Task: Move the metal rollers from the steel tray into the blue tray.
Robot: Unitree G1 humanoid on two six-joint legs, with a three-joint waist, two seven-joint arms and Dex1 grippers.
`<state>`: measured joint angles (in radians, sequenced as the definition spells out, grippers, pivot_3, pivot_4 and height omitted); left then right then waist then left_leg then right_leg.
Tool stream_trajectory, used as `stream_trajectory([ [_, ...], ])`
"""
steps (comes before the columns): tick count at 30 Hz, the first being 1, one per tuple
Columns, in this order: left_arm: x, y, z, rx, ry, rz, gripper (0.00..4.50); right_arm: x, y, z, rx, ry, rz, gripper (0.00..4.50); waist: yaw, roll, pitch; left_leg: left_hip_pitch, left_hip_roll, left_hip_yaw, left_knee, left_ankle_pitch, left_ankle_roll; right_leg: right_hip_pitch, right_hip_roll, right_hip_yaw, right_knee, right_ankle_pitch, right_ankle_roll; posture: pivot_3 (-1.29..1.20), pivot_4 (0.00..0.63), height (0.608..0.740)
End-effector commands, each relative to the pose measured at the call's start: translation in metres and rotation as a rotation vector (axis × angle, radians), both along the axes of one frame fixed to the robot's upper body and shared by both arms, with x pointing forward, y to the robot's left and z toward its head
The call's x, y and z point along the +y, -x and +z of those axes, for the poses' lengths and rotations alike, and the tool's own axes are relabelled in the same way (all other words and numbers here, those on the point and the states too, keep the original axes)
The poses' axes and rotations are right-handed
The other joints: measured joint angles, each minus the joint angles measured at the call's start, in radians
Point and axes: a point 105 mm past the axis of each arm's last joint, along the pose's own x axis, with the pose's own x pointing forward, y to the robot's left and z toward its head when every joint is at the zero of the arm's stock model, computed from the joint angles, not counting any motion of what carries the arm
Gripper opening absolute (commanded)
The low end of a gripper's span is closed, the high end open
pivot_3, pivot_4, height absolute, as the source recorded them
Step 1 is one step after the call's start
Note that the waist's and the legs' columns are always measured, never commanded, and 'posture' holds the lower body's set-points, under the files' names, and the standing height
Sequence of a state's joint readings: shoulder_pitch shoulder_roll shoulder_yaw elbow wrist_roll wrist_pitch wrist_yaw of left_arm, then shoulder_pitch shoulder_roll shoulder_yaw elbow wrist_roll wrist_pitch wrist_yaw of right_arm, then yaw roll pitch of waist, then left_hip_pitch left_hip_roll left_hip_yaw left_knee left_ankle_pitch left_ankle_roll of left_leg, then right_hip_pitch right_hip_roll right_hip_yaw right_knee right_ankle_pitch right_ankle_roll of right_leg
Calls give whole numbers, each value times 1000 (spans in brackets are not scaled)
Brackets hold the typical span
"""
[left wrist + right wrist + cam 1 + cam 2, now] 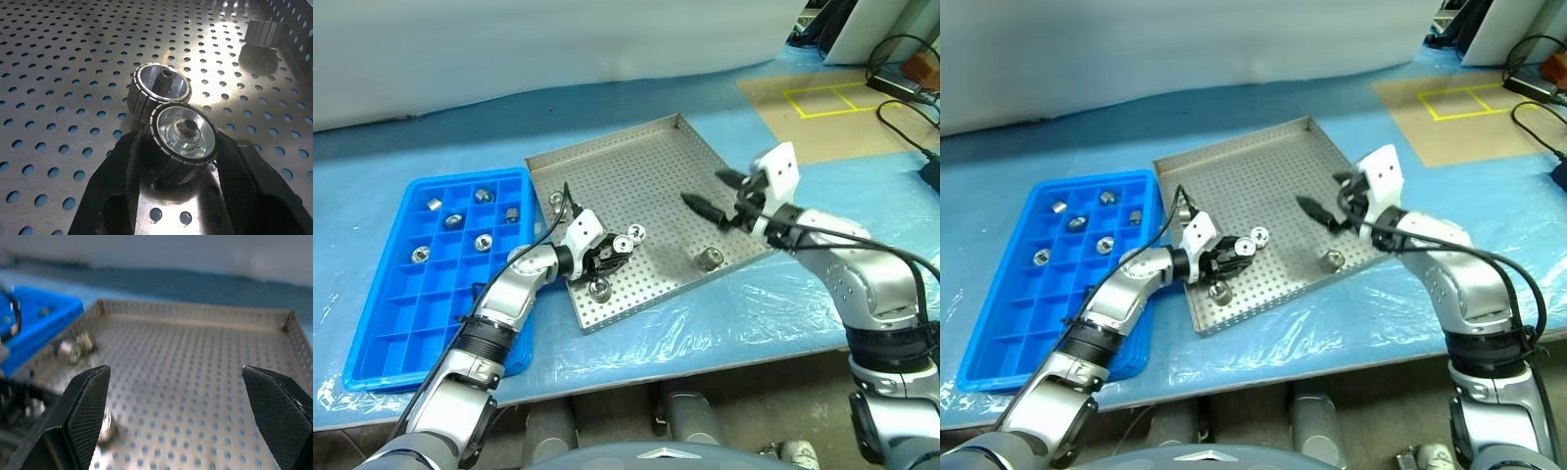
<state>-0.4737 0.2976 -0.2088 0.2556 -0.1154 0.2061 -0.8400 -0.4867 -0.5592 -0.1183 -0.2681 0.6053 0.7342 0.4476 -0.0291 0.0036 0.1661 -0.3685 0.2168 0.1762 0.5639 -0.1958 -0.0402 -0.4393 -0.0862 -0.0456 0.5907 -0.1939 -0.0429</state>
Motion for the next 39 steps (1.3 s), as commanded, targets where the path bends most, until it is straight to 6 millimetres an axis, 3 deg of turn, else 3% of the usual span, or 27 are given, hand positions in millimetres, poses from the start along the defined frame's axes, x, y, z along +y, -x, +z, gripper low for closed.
stream_trajectory([
  [1,15,-5,16,-57,0,44,1898,-4,-3,16,13,-182,8,4500,0,0,0,0,0,0,0,0,0,0,0,0,1,0,0,-189,150,740],
  [2,16,-5,16,-58,-3,48,1898,-1,-4,10,22,-140,9,4500,1,0,0,0,1,0,0,0,0,0,1,0,1,0,0,-187,150,740],
  [4,20,-6,17,-61,-14,60,1898,0,-8,-20,-11,155,-32,4500,3,0,0,0,3,0,0,0,-1,0,3,0,1,0,0,-184,150,740],
  [5,22,-6,18,-62,-19,66,1898,1,-8,-30,-15,215,-27,4500,6,-1,0,0,4,0,0,1,-1,0,4,1,1,0,0,-179,150,740],
  [10,31,-2,20,-57,-42,73,1898,2,-13,-11,-25,13,-29,4500,2,0,1,0,7,0,-2,2,-7,-2,11,6,2,1,-4,-170,150,740],
  [23,64,12,28,-43,-100,102,1898,29,1,-30,42,20,137,4500,21,0,1,8,7,1,4,2,-13,-1,10,11,14,1,-4,-122,150,740],
  [28,55,11,45,-47,-1,96,1898,32,0,-36,48,39,155,4500,24,0,0,8,6,1,4,2,-14,-1,11,11,15,1,-5,-120,150,740],
  [36,45,11,50,-37,38,72,1898,30,-1,-31,32,33,142,4500,43,0,1,8,6,1,4,4,-16,-3,11,11,14,2,-5,-133,150,740],
  [39,40,10,55,-34,56,52,1898,35,8,-31,70,5,206,4500,45,0,1,8,6,1,4,4,-16,-3,11,11,14,2,-5,-149,150,740],
])
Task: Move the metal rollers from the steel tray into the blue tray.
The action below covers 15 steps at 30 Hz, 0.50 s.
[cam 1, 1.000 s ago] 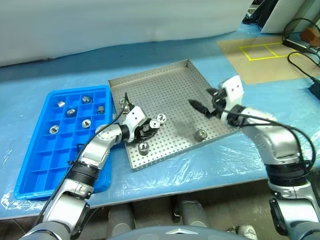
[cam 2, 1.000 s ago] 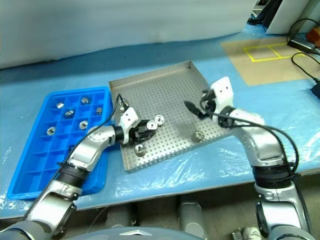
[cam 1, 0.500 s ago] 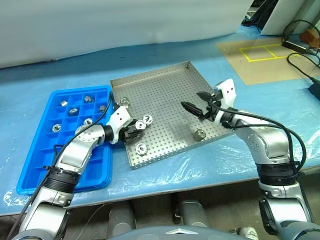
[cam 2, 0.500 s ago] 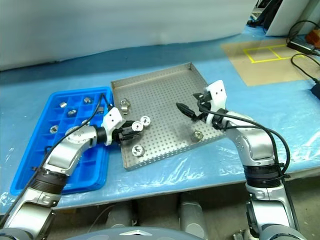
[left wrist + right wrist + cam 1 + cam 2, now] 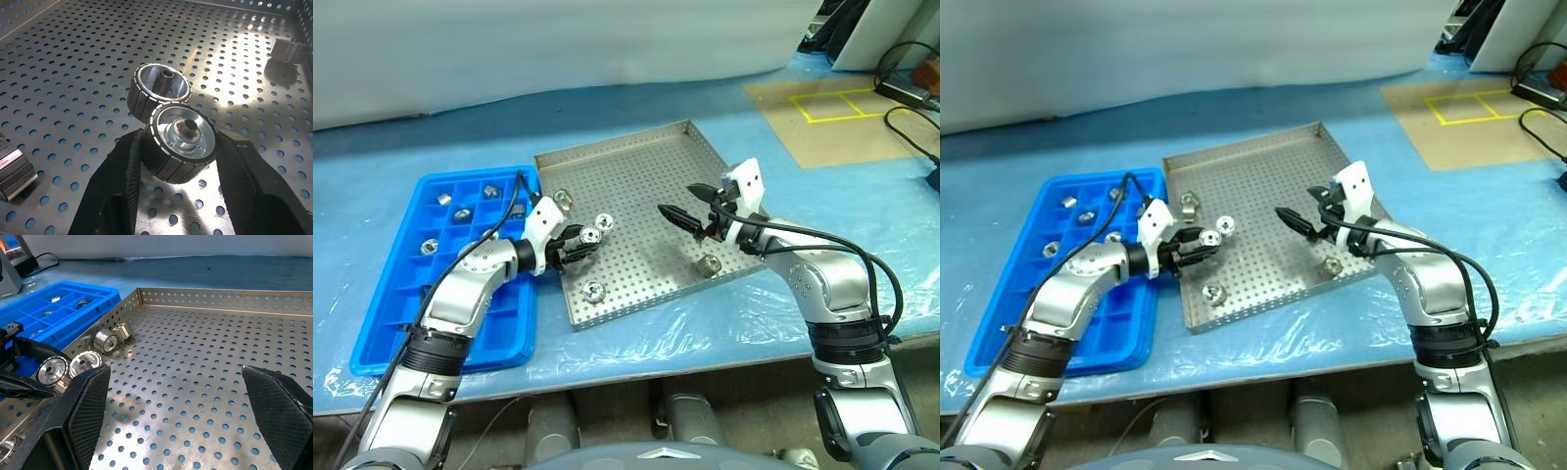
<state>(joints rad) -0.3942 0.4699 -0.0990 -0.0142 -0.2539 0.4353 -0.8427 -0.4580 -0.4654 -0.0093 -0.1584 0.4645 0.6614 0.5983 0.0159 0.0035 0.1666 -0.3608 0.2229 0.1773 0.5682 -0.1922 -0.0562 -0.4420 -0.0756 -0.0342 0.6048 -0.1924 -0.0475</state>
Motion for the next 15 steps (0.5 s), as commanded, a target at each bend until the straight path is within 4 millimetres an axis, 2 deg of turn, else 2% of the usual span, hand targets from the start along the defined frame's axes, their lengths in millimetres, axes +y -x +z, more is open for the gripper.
stream_trajectory([
  [1,-12,-1,26,-54,65,-56,1898,12,19,17,16,-79,137,4500,1,0,0,0,0,0,0,0,0,0,0,0,0,0,0,-151,150,740],
  [3,-24,5,44,-31,164,-129,1898,22,37,23,69,-134,272,4500,4,0,0,0,0,0,0,0,0,0,0,0,0,0,0,-155,150,740],
  [9,-49,16,71,13,253,-334,1898,28,38,24,124,-141,334,4500,7,0,0,0,0,0,1,0,0,0,0,1,0,0,0,-162,150,740],
  [11,-52,17,73,8,238,-364,1898,29,38,25,121,-136,338,4500,5,0,0,0,0,0,0,0,0,0,0,2,1,0,0,-165,150,740],
  [15,-52,14,60,29,204,-359,1898,25,33,25,111,-144,292,4500,4,0,0,-3,0,0,0,1,-1,0,0,2,1,0,0,-167,150,740],
])
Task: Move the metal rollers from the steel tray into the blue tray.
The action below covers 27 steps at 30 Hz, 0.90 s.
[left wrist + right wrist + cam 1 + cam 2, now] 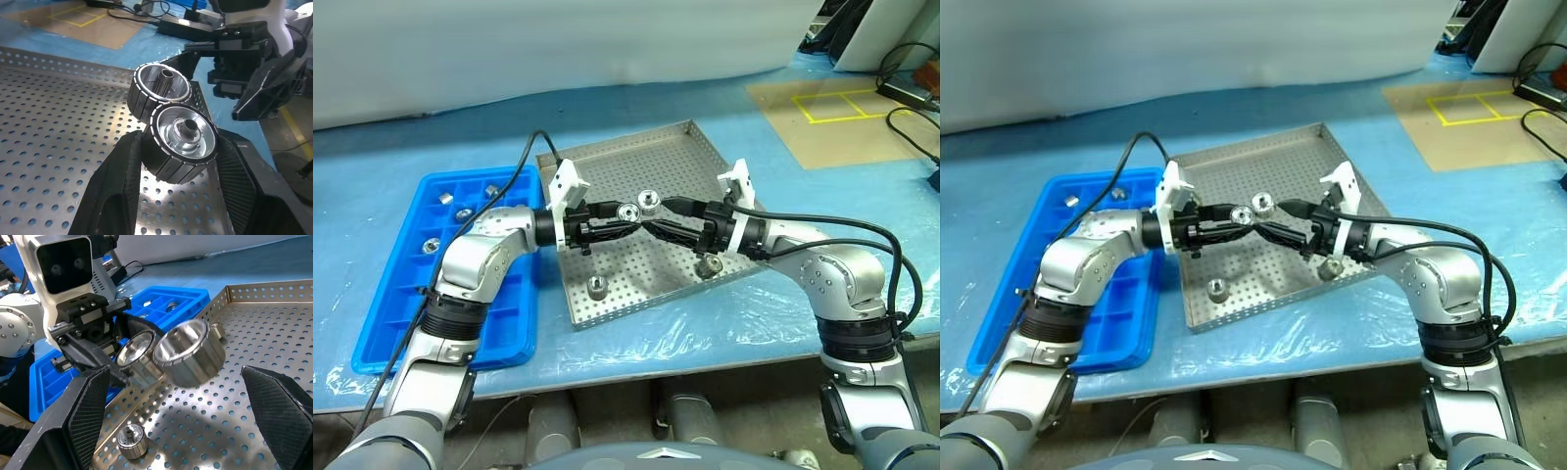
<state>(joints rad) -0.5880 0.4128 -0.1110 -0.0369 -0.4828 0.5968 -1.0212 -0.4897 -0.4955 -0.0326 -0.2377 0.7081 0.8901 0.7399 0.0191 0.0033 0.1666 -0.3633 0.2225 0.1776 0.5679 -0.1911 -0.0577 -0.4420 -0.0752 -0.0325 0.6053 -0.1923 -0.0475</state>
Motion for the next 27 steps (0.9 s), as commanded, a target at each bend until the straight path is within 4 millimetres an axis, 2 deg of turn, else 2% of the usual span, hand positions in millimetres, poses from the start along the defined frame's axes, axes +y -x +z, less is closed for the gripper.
stream_trajectory([
  [1,1,0,-4,-18,-16,-5,1898,-2,-1,13,-43,-30,-18,4500,0,0,0,0,0,0,0,0,0,0,0,0,0,0,0,-167,150,740],
  [9,-6,-2,-11,-41,-16,6,1898,2,2,9,-32,-15,-17,4500,2,0,0,-1,0,0,1,0,0,0,0,0,0,0,0,-183,150,740],
  [15,-5,-8,-4,-56,10,21,1898,4,-2,2,-13,-4,-24,4500,0,0,0,-1,0,0,1,0,0,0,0,0,0,0,0,-182,150,740],
  [27,-8,-1,5,-74,21,1,1898,8,-4,-15,1,31,-49,4500,1,0,0,-1,0,0,1,0,0,0,0,0,0,0,0,-172,150,740],
])
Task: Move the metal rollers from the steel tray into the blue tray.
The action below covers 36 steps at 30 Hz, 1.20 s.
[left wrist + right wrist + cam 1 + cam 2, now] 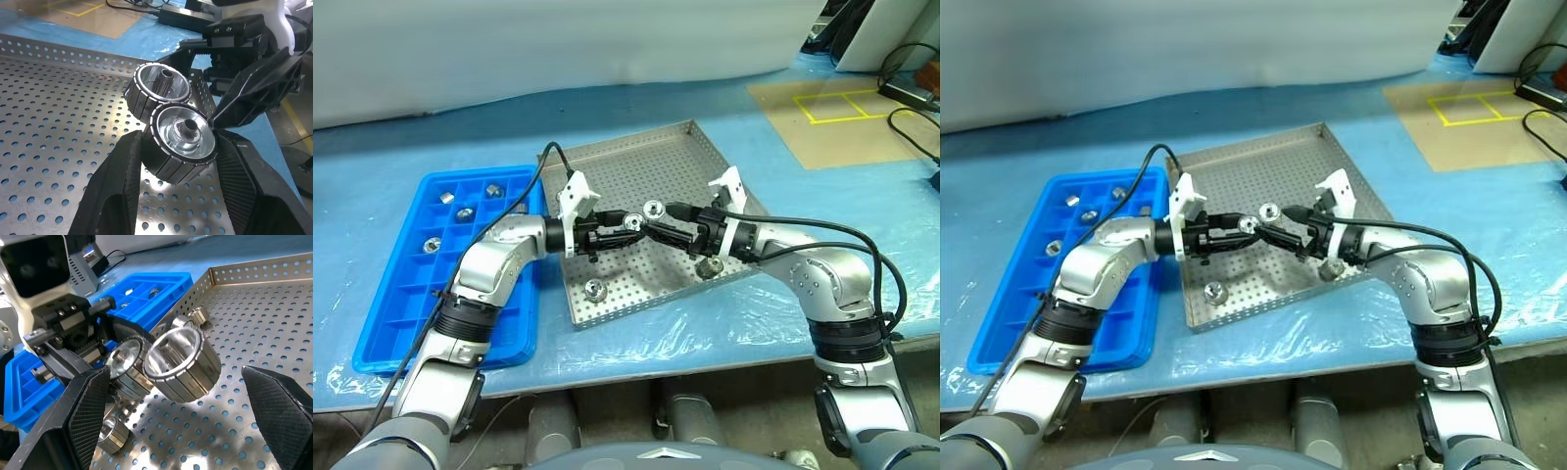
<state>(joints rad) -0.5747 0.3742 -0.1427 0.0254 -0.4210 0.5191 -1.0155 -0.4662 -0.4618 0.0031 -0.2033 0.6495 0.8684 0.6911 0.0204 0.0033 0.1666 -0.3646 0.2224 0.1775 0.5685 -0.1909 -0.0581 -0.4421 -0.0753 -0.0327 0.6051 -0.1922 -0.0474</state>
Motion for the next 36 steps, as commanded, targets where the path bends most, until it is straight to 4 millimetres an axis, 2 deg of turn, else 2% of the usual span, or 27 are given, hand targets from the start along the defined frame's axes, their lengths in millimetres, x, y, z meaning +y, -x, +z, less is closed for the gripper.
stream_trajectory([
  [1,-2,4,21,-69,39,-17,1898,7,3,6,-42,1,12,4500,0,0,0,0,0,0,0,0,0,0,0,0,0,0,0,-173,150,740],
  [11,-3,4,23,-67,33,-14,1898,12,0,31,-23,-126,-8,4500,0,0,0,0,0,0,0,0,0,0,0,0,0,0,0,-183,150,740],
  [16,-3,3,22,-64,33,-11,1898,17,12,45,37,-258,46,4500,1,0,0,0,0,0,0,0,0,0,0,0,0,0,0,-185,150,740],
  [23,-3,1,21,-63,37,-1,1898,14,19,30,168,-298,67,4500,1,0,0,0,0,0,0,0,-1,0,0,0,0,0,0,-184,150,740],
  [31,-3,0,18,-66,38,14,1898,-28,-8,1,348,-408,-110,4500,3,0,0,0,-1,0,0,0,-1,0,0,0,0,0,0,-176,150,740],
  [36,0,0,15,-62,27,24,1898,-28,-9,0,372,-454,-123,4500,2,0,0,0,0,0,-1,1,-1,0,0,0,0,0,0,-177,150,740],
])
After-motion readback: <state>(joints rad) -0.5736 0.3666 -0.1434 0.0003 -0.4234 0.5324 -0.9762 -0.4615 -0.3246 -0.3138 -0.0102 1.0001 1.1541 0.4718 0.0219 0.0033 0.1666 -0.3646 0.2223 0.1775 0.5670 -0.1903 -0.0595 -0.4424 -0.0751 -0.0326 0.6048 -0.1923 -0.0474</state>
